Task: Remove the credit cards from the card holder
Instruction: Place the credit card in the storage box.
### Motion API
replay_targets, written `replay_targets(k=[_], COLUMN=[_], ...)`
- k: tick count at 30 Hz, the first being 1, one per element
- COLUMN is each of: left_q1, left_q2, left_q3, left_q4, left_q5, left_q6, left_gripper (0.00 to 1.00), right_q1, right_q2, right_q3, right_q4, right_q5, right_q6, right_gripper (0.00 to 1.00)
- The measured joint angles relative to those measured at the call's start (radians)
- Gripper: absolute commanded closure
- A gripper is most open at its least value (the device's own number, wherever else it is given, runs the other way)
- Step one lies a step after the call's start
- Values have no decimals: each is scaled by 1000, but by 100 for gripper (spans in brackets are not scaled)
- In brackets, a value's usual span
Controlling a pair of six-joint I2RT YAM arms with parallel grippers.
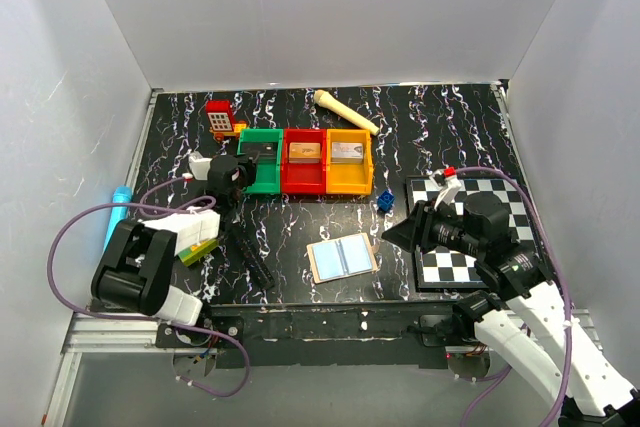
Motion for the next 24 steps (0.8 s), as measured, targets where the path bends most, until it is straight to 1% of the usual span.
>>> replay_targets(k=[6, 18, 24], left_q1=[6, 7, 7], left_q2=[74, 212, 229], left_q3=[0, 8, 45], left_q4=[47, 141, 144], left_q5=[3, -4, -31], left_q6=[-39, -56, -58], left_gripper=[100, 100, 100], right_q1=[0, 0, 0], right_q2=[-2, 26, 40], right_q3=[-21, -37, -41], right_q4=[6, 37, 51], right_q5=[-4, -14, -14], right_q6=[8, 12, 13], right_gripper=[51, 51, 51])
